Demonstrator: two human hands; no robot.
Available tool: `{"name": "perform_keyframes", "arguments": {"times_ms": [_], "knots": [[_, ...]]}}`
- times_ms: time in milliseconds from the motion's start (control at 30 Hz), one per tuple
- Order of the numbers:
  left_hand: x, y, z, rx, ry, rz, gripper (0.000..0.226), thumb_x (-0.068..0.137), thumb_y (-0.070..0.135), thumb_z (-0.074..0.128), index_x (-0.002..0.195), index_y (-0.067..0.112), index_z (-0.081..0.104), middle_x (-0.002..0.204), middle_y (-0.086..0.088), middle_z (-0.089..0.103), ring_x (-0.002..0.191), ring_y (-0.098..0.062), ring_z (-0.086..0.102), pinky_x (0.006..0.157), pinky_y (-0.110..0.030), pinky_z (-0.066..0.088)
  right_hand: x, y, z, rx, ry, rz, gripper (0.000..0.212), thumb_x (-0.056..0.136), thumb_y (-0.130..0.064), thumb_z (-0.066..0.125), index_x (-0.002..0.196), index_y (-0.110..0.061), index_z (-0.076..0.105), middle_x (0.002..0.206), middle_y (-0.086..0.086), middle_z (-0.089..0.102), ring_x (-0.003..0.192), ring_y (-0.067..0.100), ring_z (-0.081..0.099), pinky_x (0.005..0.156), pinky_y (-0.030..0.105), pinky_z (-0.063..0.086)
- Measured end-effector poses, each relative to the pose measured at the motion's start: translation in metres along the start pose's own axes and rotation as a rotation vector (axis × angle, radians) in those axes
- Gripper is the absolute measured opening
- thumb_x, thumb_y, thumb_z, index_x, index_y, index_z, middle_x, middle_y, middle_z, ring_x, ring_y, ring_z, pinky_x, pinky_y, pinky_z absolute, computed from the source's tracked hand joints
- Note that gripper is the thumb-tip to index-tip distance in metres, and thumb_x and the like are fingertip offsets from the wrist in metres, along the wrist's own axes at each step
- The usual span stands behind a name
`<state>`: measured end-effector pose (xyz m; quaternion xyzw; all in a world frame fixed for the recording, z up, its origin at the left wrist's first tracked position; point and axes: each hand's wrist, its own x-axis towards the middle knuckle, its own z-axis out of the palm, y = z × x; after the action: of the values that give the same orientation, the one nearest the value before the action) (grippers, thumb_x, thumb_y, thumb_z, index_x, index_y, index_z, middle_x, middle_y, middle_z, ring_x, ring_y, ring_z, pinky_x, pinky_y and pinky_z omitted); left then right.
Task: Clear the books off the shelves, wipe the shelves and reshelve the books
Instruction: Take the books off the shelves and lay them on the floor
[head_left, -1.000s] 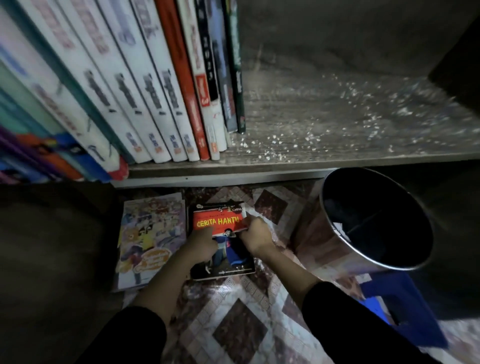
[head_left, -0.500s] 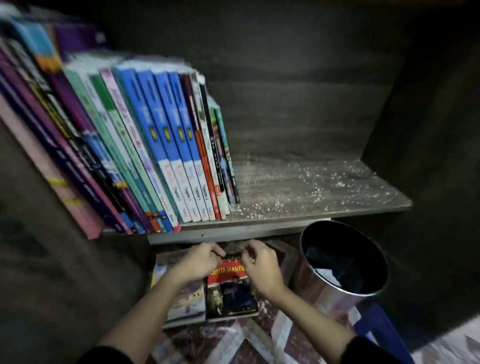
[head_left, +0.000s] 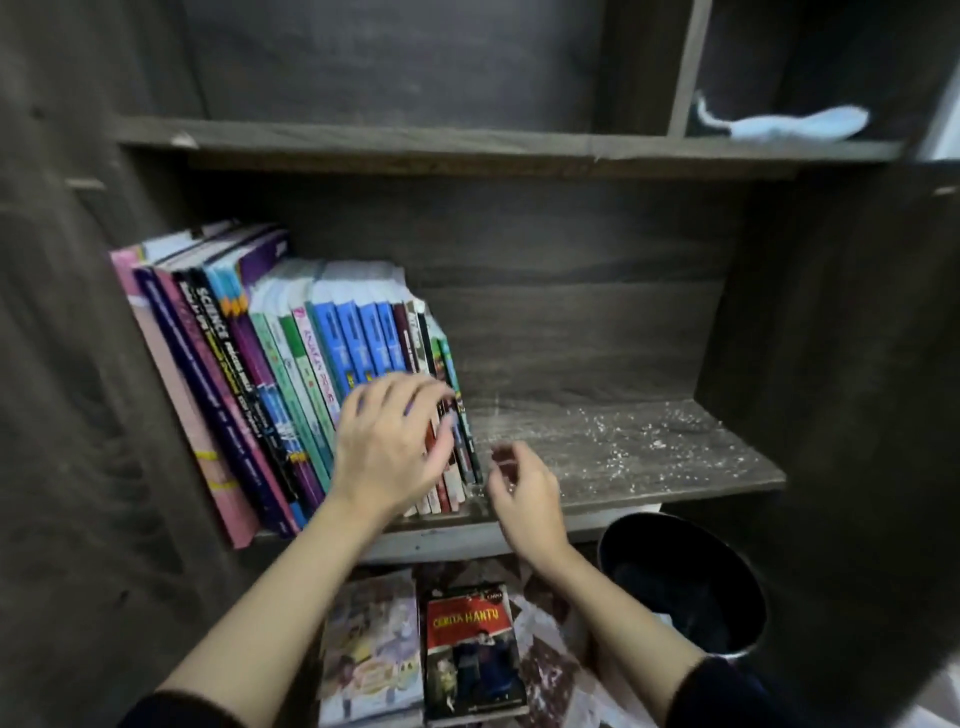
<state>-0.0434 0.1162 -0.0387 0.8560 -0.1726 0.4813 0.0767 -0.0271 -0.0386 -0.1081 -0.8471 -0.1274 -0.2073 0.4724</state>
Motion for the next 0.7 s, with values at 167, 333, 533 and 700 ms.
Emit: {"name": "perform_keyframes", "arguments": {"times_ms": [167,333,533,700], "knots": [[0.046,-0.004,-0.002,0.195,-0.037,-0.183,0.058,0.082,0.032,0.062,0.135,0.016,0.046,0.146,-0.012,0.038,0.138,-0.031,0.025,0.112,-0.053,0.013,0.04,-0.022,0.012,-0.028,-0.054,0.016,0.06,0.094,-0.039,0.054,0.146,-0.018,0.03,0.144,0.003,0.045,0.126,0.022,0.049,0.101,0.037,0.042],[0.051,-0.013,0.007,0.259,-0.063,-0.194,0.062,0.077,0.027,0.068,0.135,0.018,0.048,0.14,-0.011,0.045,0.134,-0.029,0.034,0.112,-0.055,0.014,0.048,-0.018,0.023,-0.106,-0.137,-0.039,0.055,0.098,-0.047,0.038,0.147,-0.025,0.026,0.143,0.003,0.049,0.124,0.025,0.052,0.096,0.039,0.044],[0.05,-0.021,0.017,0.258,-0.004,-0.16,0.059,0.077,0.031,0.068,0.132,0.019,0.049,0.137,-0.011,0.046,0.131,-0.028,0.033,0.111,-0.055,0.015,0.054,-0.008,0.032,-0.087,-0.132,-0.024,0.05,0.101,-0.045,0.032,0.148,-0.032,0.026,0.137,0.005,0.054,0.116,0.026,0.057,0.091,0.037,0.046],[0.05,-0.022,0.021,0.263,0.039,-0.14,0.057,0.081,0.032,0.057,0.134,0.018,0.044,0.136,-0.012,0.041,0.13,-0.028,0.028,0.11,-0.056,0.012,0.062,0.002,0.038,-0.198,-0.107,-0.068,0.05,0.1,-0.04,0.04,0.146,-0.024,0.032,0.121,0.011,0.064,0.097,0.029,0.065,0.08,0.037,0.05]]}}
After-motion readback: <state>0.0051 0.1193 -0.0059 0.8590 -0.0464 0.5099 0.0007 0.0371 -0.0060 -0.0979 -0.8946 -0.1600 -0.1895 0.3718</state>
